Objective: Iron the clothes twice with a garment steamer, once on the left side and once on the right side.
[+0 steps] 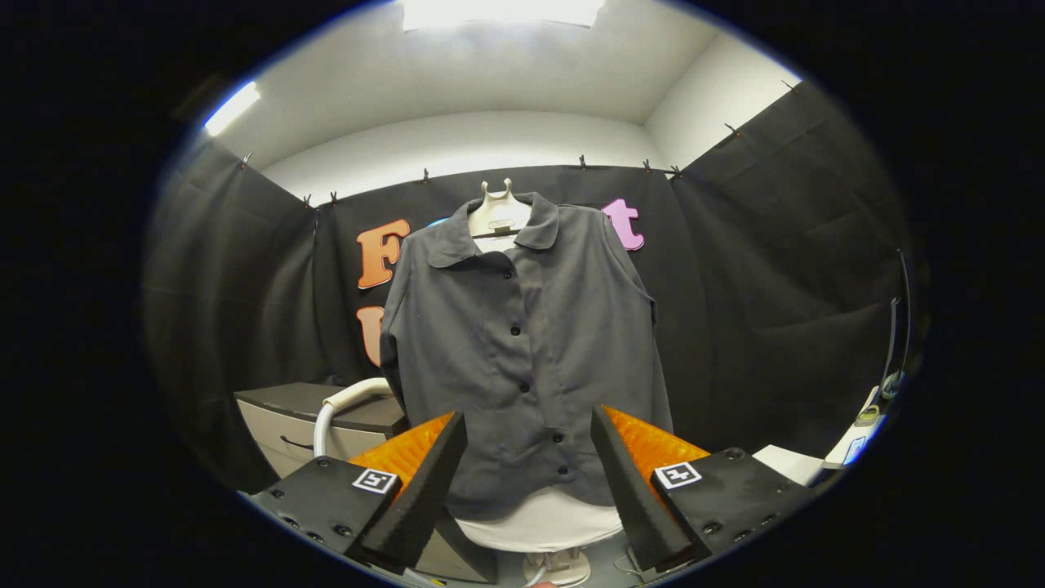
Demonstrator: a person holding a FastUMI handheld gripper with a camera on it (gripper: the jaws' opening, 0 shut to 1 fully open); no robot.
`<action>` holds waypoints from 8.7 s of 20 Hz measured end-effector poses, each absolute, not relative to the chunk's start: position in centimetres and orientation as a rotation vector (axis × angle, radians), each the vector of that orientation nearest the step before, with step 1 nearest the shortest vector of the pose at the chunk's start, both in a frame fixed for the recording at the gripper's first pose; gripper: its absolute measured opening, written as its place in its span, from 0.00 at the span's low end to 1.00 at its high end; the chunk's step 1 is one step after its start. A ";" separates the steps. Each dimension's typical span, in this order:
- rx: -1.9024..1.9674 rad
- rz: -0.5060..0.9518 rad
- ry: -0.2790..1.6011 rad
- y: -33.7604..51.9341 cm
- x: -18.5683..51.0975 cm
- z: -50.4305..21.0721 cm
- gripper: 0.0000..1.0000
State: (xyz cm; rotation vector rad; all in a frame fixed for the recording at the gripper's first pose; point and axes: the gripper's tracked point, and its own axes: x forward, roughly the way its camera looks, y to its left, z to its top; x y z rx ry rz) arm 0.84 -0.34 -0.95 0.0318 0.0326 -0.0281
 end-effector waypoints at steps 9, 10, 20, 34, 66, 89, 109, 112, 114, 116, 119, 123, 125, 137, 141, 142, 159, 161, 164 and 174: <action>0.026 -0.030 0.047 -0.1 1.2 -0.9 0.97; 0.024 -0.035 0.036 0.0 1.2 -0.4 0.97; -0.046 0.017 -0.084 8.8 5.8 5.3 0.98; 0.057 0.254 0.152 34.0 23.0 2.9 0.98; -0.032 0.114 0.727 38.1 35.8 -19.6 0.63; -0.042 0.407 0.204 37.7 24.2 -2.1 0.41; -0.014 0.204 -0.007 15.4 15.2 5.1 0.41; -0.031 0.156 -0.012 12.9 14.6 4.4 0.41; -0.031 0.154 -0.006 12.3 14.3 3.7 0.41; -0.032 0.155 0.005 11.9 14.4 2.8 0.41; -0.030 0.148 0.025 11.3 15.2 1.7 0.41; -0.019 0.151 0.048 10.9 16.3 0.8 0.41; -0.015 0.145 0.056 10.6 17.0 0.5 0.41; -0.017 0.120 0.075 10.9 20.3 0.6 0.41; -0.023 0.111 0.088 10.8 20.7 0.2 0.41; -0.028 0.109 0.089 10.8 20.7 0.1 0.41; -0.006 0.083 0.198 9.7 18.4 -5.2 0.41; -0.003 0.083 0.216 9.6 18.1 -6.0 0.41; -0.004 0.079 0.240 9.4 17.4 -7.4 0.41; 0.019 0.059 0.366 9.2 15.3 -13.6 0.41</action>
